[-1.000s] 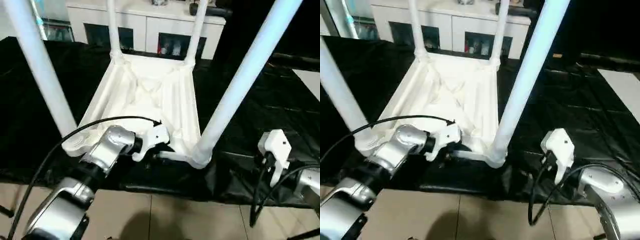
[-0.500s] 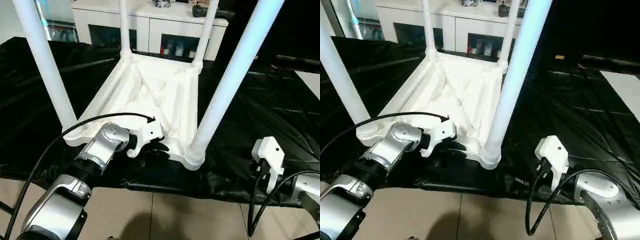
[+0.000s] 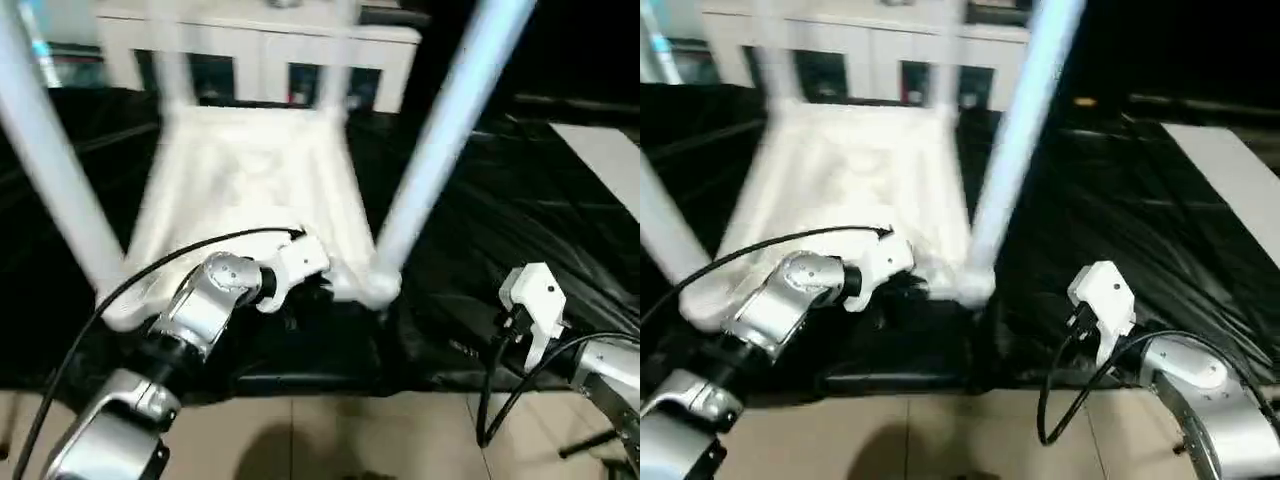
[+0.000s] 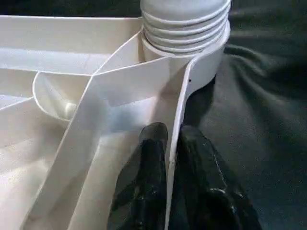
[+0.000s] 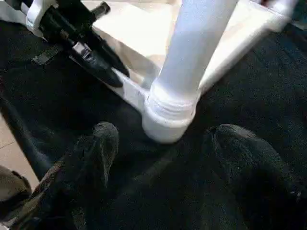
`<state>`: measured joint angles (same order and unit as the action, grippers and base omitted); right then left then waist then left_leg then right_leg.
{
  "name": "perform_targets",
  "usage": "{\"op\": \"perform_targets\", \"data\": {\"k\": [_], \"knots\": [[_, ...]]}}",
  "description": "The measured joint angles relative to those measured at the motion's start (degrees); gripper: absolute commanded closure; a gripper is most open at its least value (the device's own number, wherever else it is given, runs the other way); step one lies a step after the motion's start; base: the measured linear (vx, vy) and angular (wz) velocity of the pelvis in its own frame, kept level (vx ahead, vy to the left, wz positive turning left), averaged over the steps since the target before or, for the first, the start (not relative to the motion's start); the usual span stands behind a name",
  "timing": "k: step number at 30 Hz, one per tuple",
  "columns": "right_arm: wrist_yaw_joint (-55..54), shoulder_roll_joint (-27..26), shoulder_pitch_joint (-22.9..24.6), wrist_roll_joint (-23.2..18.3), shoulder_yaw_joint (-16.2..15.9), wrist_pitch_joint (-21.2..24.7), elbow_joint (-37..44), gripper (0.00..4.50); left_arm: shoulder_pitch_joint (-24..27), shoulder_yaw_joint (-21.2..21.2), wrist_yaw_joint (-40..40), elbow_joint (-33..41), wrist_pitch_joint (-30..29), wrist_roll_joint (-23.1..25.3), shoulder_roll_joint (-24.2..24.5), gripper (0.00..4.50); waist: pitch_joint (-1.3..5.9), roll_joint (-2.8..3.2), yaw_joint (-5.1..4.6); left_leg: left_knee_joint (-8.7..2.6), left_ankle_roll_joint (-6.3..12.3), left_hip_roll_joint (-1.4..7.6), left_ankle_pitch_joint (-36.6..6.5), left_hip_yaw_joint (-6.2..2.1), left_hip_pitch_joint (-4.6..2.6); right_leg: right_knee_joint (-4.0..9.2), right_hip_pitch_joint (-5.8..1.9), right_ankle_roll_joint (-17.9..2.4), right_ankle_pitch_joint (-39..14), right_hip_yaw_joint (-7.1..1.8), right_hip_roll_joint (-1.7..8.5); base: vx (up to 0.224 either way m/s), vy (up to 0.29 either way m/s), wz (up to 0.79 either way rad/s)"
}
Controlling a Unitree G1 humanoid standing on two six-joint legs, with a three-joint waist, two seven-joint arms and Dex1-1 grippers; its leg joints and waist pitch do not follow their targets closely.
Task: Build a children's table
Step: Rotate table base, then rotate leg to tighten
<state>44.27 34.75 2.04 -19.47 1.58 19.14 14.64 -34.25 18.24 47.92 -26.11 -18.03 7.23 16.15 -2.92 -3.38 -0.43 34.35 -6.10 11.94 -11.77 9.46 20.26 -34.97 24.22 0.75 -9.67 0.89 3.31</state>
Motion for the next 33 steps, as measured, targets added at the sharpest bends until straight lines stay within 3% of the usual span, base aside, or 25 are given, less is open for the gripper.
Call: {"op": "perform_targets", "data": {"k": [3, 6, 17, 22, 27, 33], "knots": [[0.0, -0.2, -0.1, 0.0, -0.1, 0.0, 0.0, 0.93, 1.1, -1.8, -3.3, 2.8, -3.7, 0.4, -0.7, 4.27, 0.0, 0.0, -0.61, -0.02, 0.07, 0.0, -0.1, 0.0, 0.07, 0.03, 0.14, -0.2, 0.1, 0.01, -0.02, 0.0, 0.0, 0.0], [0.0, -0.4, -1.0, 0.2, -0.3, -0.1, -0.2, 0.93, 2.1, -2.5, -4.9, 4.1, -3.6, 0.4, -1.0, 4.38, 0.01, -0.01, -0.48, -0.01, 0.3, 0.01, -0.2, 0.05, 0.21, 0.05, 0.23, -0.3, 0.1, 0.01, -0.01, 0.0, 0.0, 0.0], [-1.3, -2.0, -2.2, 1.6, -2.1, 0.6, -0.7, 0.93, 4.3, -0.6, 1.8, 5.3, 4.5, -0.3, 1.8, 4.47, 0.01, 0.01, 2.49, 0.04, 0.37, 0.0, -0.2, 0.24, 0.28, -0.01, 0.35, -0.4, 0.1, -0.07, 0.1, 0.0, 0.0, 0.0], [-8.5, -7.5, -5.3, 3.9, -2.3, 1.9, -4.2, 0.93, 4.1, 0.0, 4.4, 4.1, 7.5, -0.8, 2.5, 4.47, 0.03, 0.0, 2.88, 0.14, 0.35, -0.03, -0.2, 0.29, 0.21, -0.07, 0.33, -0.3, 0.1, -0.11, 0.2, 0.0, 0.0, 0.0], [-10.3, -9.7, -5.9, 3.8, -2.3, 2.0, -5.0, 0.93, 4.1, 0.1, 8.0, 4.0, 7.9, -1.7, 2.1, 4.47, 0.04, 0.04, 3.87, 0.15, 0.36, -0.03, -0.2, 0.35, 0.25, -0.07, 0.33, -0.3, 0.1, -0.11, 0.25, 0.0, 0.0, 0.0], [-9.2, -12.4, -8.3, 2.8, -3.9, 2.0, -7.9, 0.35, 2.9, 0.8, 10.0, 1.9, 8.8, -2.4, 0.9, 4.5, 0.03, 0.02, 4.1, 0.17, 0.37, -0.06, -0.2, 0.5, 0.29, -0.1, 0.26, -0.3, 0.1, -0.1, 0.43, 0.0, 0.0, 0.0]]}}
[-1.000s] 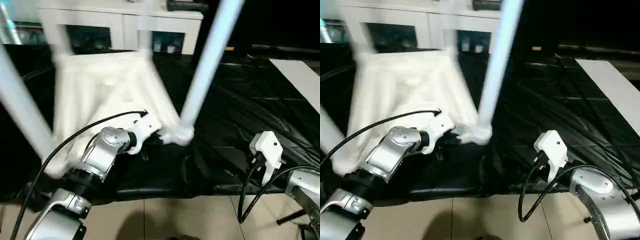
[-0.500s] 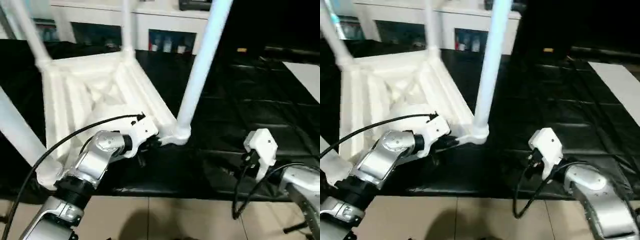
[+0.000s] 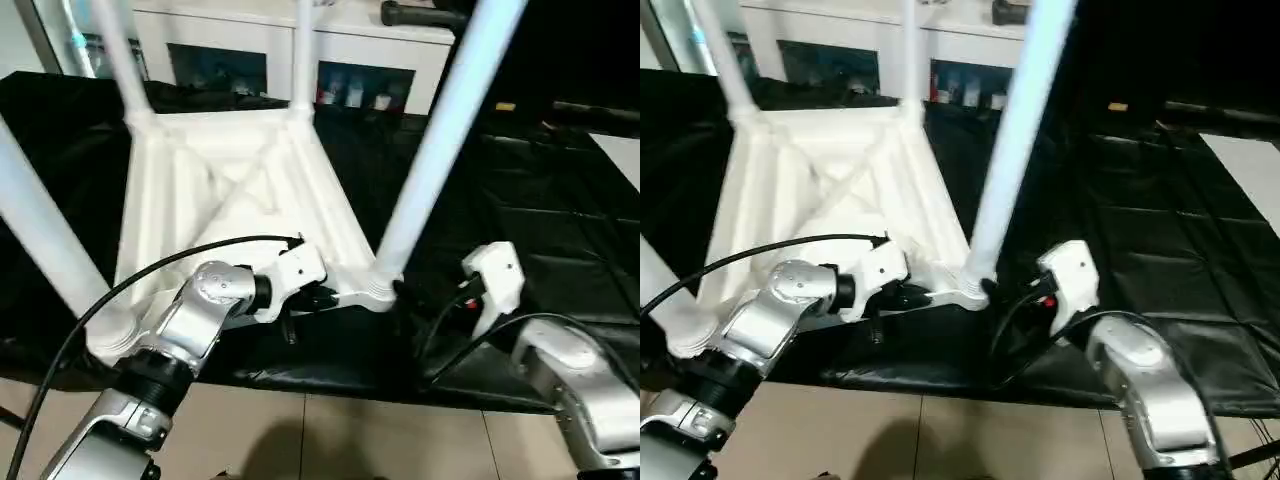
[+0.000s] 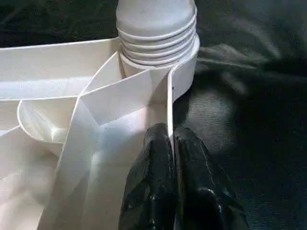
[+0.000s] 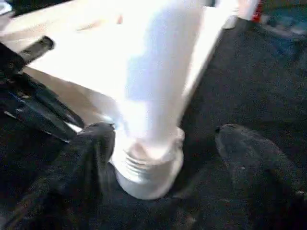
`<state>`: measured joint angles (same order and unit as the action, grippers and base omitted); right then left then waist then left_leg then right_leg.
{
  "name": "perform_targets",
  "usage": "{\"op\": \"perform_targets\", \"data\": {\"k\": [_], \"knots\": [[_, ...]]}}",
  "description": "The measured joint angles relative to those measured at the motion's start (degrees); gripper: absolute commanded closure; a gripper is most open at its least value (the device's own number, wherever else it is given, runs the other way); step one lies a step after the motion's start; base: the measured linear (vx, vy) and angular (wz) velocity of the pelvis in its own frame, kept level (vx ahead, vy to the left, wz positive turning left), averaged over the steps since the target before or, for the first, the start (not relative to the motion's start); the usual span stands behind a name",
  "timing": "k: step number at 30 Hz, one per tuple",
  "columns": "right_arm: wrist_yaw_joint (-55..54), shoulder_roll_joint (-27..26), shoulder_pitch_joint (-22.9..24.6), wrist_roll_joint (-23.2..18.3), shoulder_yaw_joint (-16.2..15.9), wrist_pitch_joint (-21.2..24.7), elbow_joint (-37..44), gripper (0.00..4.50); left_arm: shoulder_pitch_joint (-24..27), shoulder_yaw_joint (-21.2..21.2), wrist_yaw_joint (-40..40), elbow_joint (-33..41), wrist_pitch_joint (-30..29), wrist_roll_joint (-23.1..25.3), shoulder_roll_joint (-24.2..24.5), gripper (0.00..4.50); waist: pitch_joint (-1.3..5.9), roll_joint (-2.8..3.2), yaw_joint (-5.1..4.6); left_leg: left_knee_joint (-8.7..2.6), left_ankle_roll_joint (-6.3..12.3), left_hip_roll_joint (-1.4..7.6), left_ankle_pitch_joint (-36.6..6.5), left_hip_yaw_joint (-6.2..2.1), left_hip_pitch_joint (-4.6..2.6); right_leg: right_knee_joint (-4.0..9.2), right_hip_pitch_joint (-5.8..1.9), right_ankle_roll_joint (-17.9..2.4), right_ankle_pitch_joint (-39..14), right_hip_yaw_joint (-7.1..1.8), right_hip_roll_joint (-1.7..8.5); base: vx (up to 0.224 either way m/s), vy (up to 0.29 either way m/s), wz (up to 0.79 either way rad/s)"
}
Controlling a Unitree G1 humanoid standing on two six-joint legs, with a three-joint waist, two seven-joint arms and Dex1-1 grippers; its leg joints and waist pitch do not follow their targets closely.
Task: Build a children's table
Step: Rotate leg to tighten
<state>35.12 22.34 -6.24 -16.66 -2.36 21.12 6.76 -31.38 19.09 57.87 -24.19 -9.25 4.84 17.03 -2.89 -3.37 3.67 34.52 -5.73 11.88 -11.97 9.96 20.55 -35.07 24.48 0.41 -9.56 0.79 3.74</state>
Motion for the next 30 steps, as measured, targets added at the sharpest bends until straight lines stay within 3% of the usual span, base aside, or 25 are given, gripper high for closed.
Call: {"op": "perform_targets", "data": {"k": [4, 7, 28, 30], "knots": [[2.3, -0.1, -2.4, 0.3, -2.4, -0.1, -2.3, 0.06, -1.1, 0.1, 0.7, -1.8, 0.2, 0.0, -0.9, 4.5, -0.02, -0.04, 0.02, 0.03, 0.01, -0.01, 0.0, 0.08, 0.03, -0.05, -0.08, 0.0, 0.0, 0.03, 0.13, 0.0, 0.0, 0.0], [1.9, 0.9, -4.0, 3.4, -3.6, -0.6, -5.4, 0.06, -2.0, 0.5, 0.8, -3.2, 0.7, 0.0, -1.7, 4.5, -0.03, -0.04, 0.16, 0.03, 0.18, -0.03, 0.1, 0.26, 0.11, -0.06, -0.14, 0.0, 0.0, 0.09, 0.38, 0.0, 0.0, 0.0], [4.3, 0.3, -7.2, 1.5, -2.0, -3.2, -14.7, 0.06, -2.8, 1.7, 4.3, -4.9, 3.5, 0.0, -2.2, 4.5, -0.02, -0.02, 0.16, 0.24, 0.71, -0.03, 0.5, 0.64, 0.53, -0.09, -0.15, 0.2, 0.0, 0.09, 0.71, 0.0, 0.0, 0.0], [4.9, 0.3, -7.3, 1.5, -2.0, -3.4, -15.3, 0.21, -2.8, 1.7, 4.3, -5.0, 3.6, 0.0, -2.2, 4.5, -0.02, -0.03, 0.15, 0.25, 0.71, -0.03, 0.5, 0.63, 0.54, -0.09, -0.15, 0.2, 0.0, 0.09, 0.71, 0.0, 0.0, 0.0]]}}
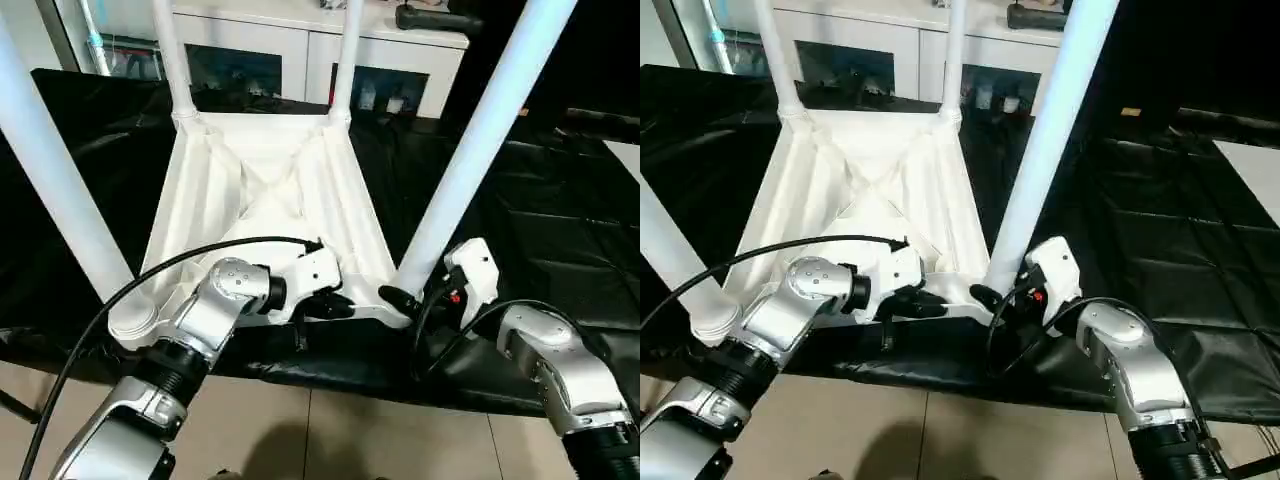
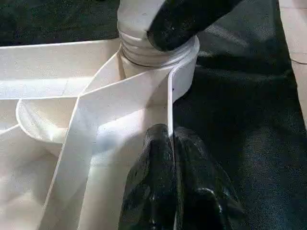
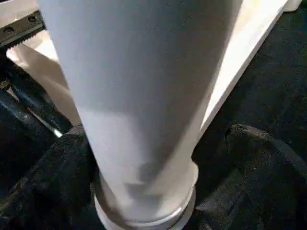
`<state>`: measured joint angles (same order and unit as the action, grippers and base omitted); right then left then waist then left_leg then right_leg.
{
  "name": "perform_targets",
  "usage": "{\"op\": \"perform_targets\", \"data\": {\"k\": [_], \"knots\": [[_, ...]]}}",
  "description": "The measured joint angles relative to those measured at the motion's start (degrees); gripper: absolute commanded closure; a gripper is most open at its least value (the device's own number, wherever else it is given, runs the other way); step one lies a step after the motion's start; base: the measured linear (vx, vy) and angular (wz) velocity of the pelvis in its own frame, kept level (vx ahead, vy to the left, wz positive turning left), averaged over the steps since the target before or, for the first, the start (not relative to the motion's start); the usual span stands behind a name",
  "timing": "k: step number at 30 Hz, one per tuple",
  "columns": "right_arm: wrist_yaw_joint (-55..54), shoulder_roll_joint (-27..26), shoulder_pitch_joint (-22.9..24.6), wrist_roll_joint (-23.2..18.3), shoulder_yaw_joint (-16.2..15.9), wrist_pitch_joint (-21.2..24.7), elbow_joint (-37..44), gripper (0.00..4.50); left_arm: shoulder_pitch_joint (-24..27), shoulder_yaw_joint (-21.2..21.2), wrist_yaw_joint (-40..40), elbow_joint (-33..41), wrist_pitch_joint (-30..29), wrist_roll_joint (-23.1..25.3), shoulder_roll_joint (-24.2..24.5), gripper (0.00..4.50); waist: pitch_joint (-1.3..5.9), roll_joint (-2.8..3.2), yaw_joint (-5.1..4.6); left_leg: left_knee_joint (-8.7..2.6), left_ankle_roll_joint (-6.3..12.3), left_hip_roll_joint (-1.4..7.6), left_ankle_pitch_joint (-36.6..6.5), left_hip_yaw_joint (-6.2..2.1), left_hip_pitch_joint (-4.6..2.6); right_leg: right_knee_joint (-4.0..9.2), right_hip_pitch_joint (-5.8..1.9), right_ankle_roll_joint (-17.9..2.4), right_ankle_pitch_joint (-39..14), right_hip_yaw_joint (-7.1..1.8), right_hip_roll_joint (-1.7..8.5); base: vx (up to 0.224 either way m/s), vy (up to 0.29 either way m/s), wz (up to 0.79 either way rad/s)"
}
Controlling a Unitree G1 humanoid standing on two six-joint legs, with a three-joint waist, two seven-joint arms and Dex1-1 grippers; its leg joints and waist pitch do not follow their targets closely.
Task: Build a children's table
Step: Rotate leg to tighten
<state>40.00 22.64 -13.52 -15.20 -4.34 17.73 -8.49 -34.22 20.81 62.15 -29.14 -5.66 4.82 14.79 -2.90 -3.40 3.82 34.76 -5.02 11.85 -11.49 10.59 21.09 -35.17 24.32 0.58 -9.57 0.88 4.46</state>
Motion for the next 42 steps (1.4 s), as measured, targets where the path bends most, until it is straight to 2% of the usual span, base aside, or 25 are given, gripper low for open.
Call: {"op": "perform_targets", "data": {"k": [1, 2, 5, 8, 15, 21, 23, 26, 42], "knots": [[0.4, -0.1, -0.1, 0.0, 0.0, -0.5, -0.6, 0.21, 0.0, 0.0, 0.0, -0.1, 0.3, 0.0, 0.0, 4.5, 0.0, 0.0, -0.01, 0.0, 0.0, 0.0, 0.0, 0.0, 0.0, 0.0, 0.0, 0.0, 0.0, 0.0, 0.0, 0.0, 0.0, 0.0], [0.5, -0.2, -0.2, 0.0, 0.0, -0.6, -0.9, 0.49, -0.1, 0.0, 0.0, -0.4, 0.5, 0.0, 0.0, 4.5, 0.0, 0.0, -0.01, 0.01, 0.0, 0.0, 0.0, 0.0, 0.0, -0.01, 0.0, 0.0, 0.0, 0.0, 0.0, 0.0, 0.0, 0.0], [1.2, -0.4, -0.3, 0.0, 0.0, -1.1, -1.3, 0.6, -0.2, 0.0, -0.1, -0.8, 1.0, 0.1, 0.0, 4.5, 0.0, 0.0, -0.04, 0.0, 0.0, 0.0, 0.0, 0.0, -0.01, -0.03, 0.0, 0.0, 0.0, 0.0, 0.0, 0.0, 0.0, 0.0], [1.9, -0.3, -0.5, 0.0, -0.2, -1.7, -1.9, 0.99, -0.2, 0.0, -0.2, -0.8, 1.1, 0.1, 0.0, 4.5, 0.0, -0.01, -0.07, 0.0, 0.0, 0.0, 0.0, 0.0, -0.01, -0.05, 0.0, 0.0, 0.0, 0.01, 0.0, 0.0, 0.0, 0.0], [3.0, -0.3, -0.7, 0.0, -0.6, -2.8, -2.8, 1.52, -0.2, 0.0, -0.3, -1.2, 1.8, 0.3, 0.0, 4.5, 0.0, -0.01, -0.13, 0.01, 0.0, 0.0, 0.0, 0.0, -0.01, -0.05, -0.02, 0.0, 0.0, 0.0, 0.01, 0.0, 0.0, 0.0], [3.2, -0.2, -0.9, 0.2, -0.9, -3.5, -3.4, 1.52, -0.3, 0.0, -0.4, -1.6, 2.1, 0.4, 0.0, 4.5, 0.0, -0.01, -0.17, 0.01, 0.0, 0.0, 0.0, -0.01, -0.01, -0.05, -0.03, 0.0, 0.0, 0.0, 0.01, 0.0, 0.0, 0.0], [3.3, -0.3, -1.2, 0.2, -1.0, -3.4, -3.7, 1.21, -0.4, 0.0, -0.4, -1.7, 2.1, 0.4, 0.0, 4.5, 0.0, -0.01, -0.21, 0.01, 0.0, 0.0, 0.0, -0.01, -0.01, -0.05, -0.03, 0.0, 0.0, 0.01, 0.01, 0.0, 0.0, 0.0], [3.1, -0.3, -1.7, 0.2, -0.9, -3.3, -4.2, 1.0, -0.5, -0.1, -0.4, -2.1, 2.2, 0.4, 0.1, 4.5, 0.0, -0.02, -0.3, 0.01, 0.0, 0.0, 0.0, -0.02, -0.01, -0.05, -0.03, 0.0, 0.0, 0.01, 0.01, 0.0, 0.0, 0.0], [3.1, -1.0, -1.8, 0.8, -0.7, -3.4, -4.6, 1.0, -1.1, -0.1, -0.2, -3.1, 2.6, 0.3, 0.2, 4.5, 0.0, -0.06, -0.32, 0.01, 0.0, 0.01, 0.0, -0.03, -0.01, -0.04, -0.03, 0.0, 0.0, 0.01, 0.01, 0.0, 0.0, 0.0]]}}
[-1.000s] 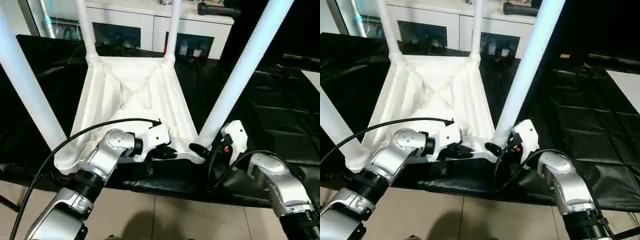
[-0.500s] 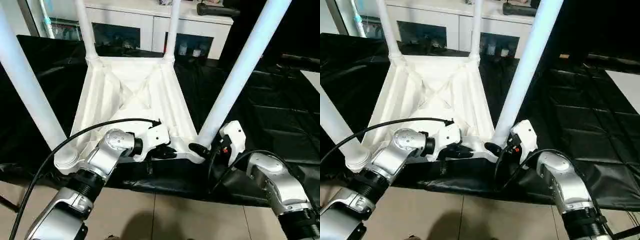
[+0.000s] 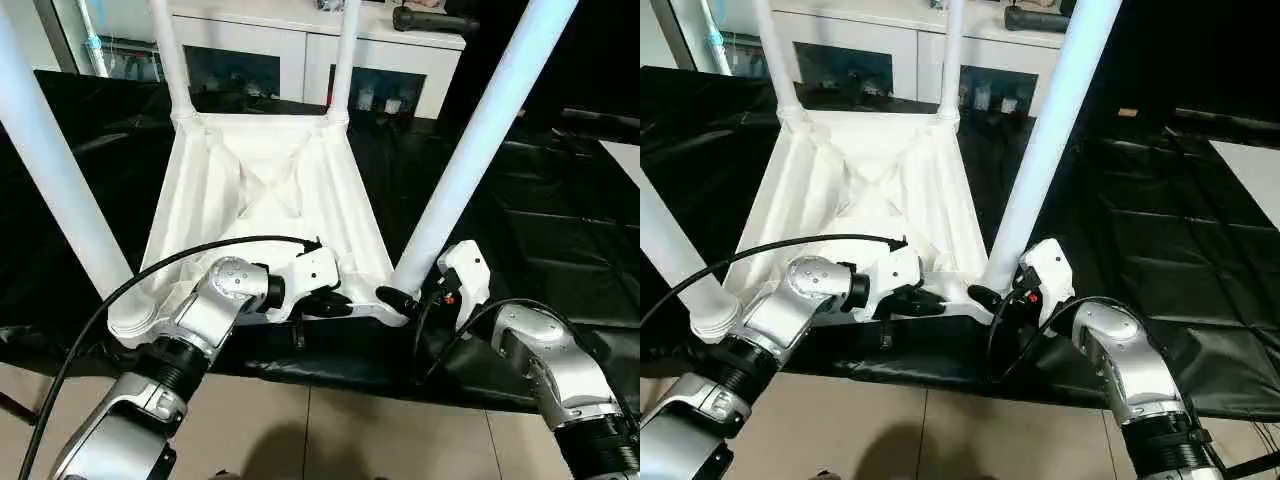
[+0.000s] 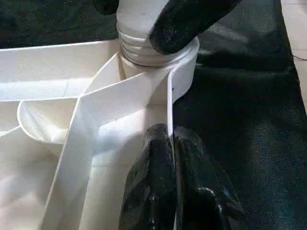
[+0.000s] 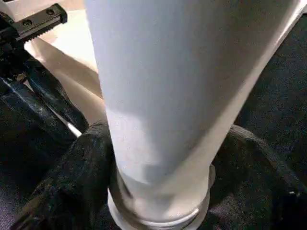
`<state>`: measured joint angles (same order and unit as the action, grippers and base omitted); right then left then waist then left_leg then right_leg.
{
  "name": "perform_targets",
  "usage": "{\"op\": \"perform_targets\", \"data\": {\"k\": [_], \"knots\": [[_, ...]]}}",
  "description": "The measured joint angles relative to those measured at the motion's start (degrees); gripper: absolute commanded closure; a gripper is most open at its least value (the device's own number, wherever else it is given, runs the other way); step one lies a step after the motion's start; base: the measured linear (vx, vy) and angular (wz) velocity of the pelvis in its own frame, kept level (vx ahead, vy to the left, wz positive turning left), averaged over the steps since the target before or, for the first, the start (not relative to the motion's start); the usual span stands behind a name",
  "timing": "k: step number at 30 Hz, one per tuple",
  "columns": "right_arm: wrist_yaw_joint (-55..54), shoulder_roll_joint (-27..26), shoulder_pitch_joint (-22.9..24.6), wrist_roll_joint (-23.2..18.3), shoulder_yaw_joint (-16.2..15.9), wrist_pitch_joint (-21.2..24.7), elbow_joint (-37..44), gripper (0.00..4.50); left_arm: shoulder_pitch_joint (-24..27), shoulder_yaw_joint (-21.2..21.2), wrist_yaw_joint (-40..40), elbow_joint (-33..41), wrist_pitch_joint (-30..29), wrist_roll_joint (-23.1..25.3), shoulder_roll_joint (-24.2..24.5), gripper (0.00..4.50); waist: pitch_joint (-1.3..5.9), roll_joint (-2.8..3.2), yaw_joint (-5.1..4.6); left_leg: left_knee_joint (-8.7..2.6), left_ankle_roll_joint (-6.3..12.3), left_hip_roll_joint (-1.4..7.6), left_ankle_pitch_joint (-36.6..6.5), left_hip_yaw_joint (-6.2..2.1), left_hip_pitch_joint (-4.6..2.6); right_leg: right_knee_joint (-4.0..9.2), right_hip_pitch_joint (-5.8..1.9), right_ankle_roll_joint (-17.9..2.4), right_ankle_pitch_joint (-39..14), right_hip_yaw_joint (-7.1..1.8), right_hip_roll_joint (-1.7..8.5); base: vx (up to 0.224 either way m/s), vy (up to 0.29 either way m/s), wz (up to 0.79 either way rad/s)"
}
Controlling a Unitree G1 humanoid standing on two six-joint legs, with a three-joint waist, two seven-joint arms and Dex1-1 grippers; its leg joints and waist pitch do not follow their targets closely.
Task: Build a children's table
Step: Rotate leg to tighten
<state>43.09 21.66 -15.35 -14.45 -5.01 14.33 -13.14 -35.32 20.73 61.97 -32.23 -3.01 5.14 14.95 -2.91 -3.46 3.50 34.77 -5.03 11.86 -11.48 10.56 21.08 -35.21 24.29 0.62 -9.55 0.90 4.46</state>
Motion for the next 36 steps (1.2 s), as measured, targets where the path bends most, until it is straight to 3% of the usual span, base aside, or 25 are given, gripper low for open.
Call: {"op": "perform_targets", "data": {"k": [7, 20, 36], "knots": [[0.8, -0.3, 0.0, -1.0, 0.2, 1.2, -0.6, 0.41, -0.1, 0.0, 0.3, -0.1, 0.5, -0.1, 0.2, 4.5, -0.01, -0.01, 0.03, 0.0, 0.0, 0.0, 0.0, -0.01, 0.02, 0.01, 0.0, 0.0, 0.0, 0.0, 0.0, 0.0, 0.0, 0.0], [0.6, -0.4, 0.0, -0.9, 0.2, 1.2, -0.8, 0.41, -0.2, 0.0, 0.2, -0.4, 0.7, -0.1, 0.3, 4.5, -0.01, -0.02, 0.02, -0.01, 0.0, 0.0, 0.0, -0.01, 0.02, 0.01, 0.0, 0.0, 0.0, 0.01, 0.0, 0.0, 0.0, 0.0], [1.2, -0.7, -0.1, -0.9, 0.2, 1.2, -1.4, 1.72, -0.7, -0.1, 0.2, -1.5, 1.2, -0.1, 0.3, 4.5, -0.02, -0.03, 0.01, -0.01, 0.0, 0.0, 0.0, -0.01, 0.02, 0.02, 0.0, 0.0, 0.0, 0.0, 0.0, 0.0, 0.0, 0.0]]}}
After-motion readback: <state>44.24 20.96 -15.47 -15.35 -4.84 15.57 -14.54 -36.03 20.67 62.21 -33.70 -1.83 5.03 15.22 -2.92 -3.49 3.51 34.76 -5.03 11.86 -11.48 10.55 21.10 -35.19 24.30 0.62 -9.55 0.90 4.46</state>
